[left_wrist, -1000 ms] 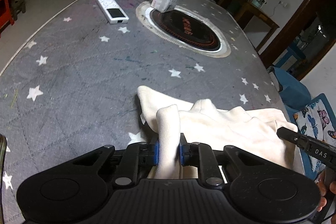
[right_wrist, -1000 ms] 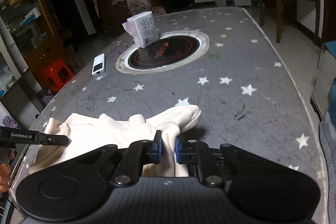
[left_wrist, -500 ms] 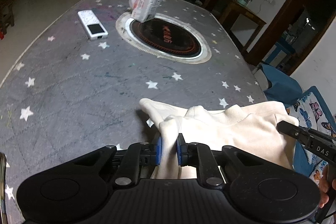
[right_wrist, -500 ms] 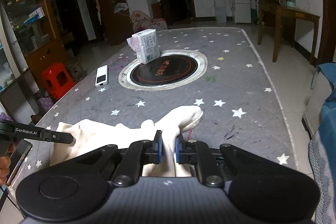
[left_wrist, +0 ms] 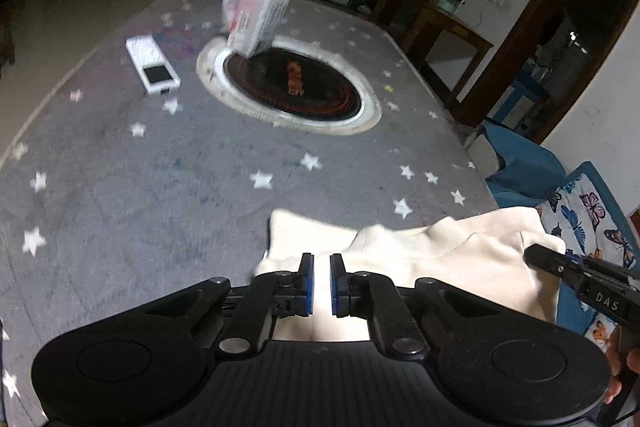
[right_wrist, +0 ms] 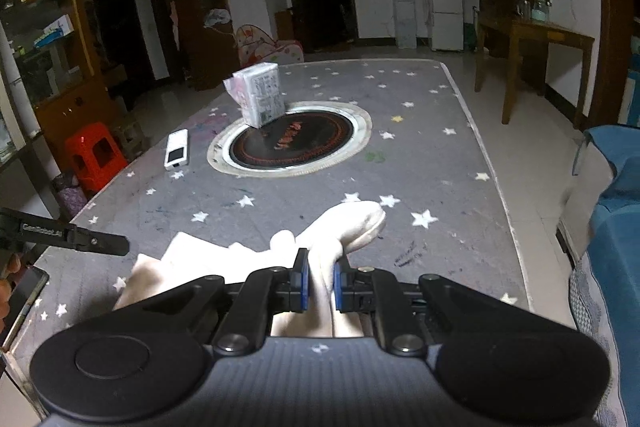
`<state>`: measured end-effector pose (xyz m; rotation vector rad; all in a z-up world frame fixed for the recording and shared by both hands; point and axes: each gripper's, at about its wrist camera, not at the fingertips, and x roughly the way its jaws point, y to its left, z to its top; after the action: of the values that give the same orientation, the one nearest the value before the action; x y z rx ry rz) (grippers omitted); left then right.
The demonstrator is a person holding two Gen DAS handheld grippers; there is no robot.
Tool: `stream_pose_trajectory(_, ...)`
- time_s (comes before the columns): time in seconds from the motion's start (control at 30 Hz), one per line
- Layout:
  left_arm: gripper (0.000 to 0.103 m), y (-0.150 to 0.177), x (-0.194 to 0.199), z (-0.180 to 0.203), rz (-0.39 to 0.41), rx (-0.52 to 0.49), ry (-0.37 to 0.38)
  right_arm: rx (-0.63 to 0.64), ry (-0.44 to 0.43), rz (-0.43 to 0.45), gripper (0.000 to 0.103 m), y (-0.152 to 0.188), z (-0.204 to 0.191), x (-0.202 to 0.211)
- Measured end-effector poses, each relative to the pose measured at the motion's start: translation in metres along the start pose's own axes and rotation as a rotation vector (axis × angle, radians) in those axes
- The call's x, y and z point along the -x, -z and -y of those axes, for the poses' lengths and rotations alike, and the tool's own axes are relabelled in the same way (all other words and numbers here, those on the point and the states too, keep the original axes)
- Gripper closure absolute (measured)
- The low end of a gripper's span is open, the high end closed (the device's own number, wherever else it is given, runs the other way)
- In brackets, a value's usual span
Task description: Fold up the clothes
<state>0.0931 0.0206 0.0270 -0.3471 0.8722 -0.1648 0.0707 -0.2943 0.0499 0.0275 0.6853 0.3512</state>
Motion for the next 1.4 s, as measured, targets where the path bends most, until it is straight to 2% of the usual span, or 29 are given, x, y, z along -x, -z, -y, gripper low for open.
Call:
stream_pose_trajectory(0.07,0.087,0.004,-0.005,-0.007,-0.017,0.018,0.0,-0.018,0.005,-0.012,0.093,0.004,0.005,-0.003)
stream_pose_trajectory(0.2,0.048,0.012,-0.015,-0.016,-0.029,0.058,-0.009,-0.035,0.011,-0.033,0.093,0.01,0.013,-0.01)
stream_pose_trajectory(0.23,0.044,0.014,-0.017,-0.018,-0.028,0.069,-0.014,-0.039,0.011,-0.038,0.093,0.012,0.014,-0.012)
stream_pose_trajectory(0.4,0.044,0.023,-0.033,-0.02,-0.054,0.102,-0.015,-0.058,0.017,-0.061,0.093,0.018,0.023,-0.02)
stream_pose_trajectory(0.53,0.048,0.027,-0.041,-0.011,-0.039,0.079,-0.02,-0.074,0.022,-0.076,0.093,0.023,0.03,-0.026)
stream_pose_trajectory(0.57,0.053,0.028,-0.044,-0.009,-0.039,0.076,-0.019,-0.077,0.023,-0.081,0.093,0.025,0.031,-0.027)
stream_pose_trajectory(0.6,0.065,0.028,-0.046,-0.006,-0.039,0.075,-0.021,-0.08,0.025,-0.086,0.093,0.026,0.033,-0.03)
stream_pose_trajectory(0.63,0.072,0.029,-0.048,-0.004,-0.038,0.074,-0.024,-0.084,0.026,-0.091,0.093,0.026,0.034,-0.032)
stream_pose_trajectory(0.7,0.082,0.029,-0.052,-0.003,-0.036,0.081,-0.029,-0.091,0.029,-0.099,0.093,0.029,0.037,-0.035)
stream_pose_trajectory(0.73,0.084,0.028,-0.052,-0.004,-0.037,0.086,-0.029,-0.093,0.03,-0.101,0.093,0.03,0.038,-0.036)
stream_pose_trajectory(0.93,0.087,0.024,-0.037,0.016,-0.004,-0.018,-0.038,-0.086,0.027,-0.094,0.093,0.028,0.039,-0.028)
stream_pose_trajectory(1.1,0.088,0.012,-0.019,0.037,0.03,-0.09,0.001,-0.054,0.03,-0.059,0.093,0.019,0.032,-0.012)
stream_pose_trajectory(1.17,0.089,0.007,-0.015,0.043,0.034,-0.105,0.013,-0.041,0.036,-0.043,0.093,0.014,0.03,-0.006)
stream_pose_trajectory(1.23,0.095,0.004,-0.011,0.049,0.037,-0.12,0.021,-0.03,0.047,-0.025,0.093,0.009,0.029,0.0)
stream_pose_trajectory(1.4,0.095,-0.001,-0.008,0.056,0.033,-0.128,0.037,-0.022,0.065,0.007,0.093,0.0,0.031,0.011)
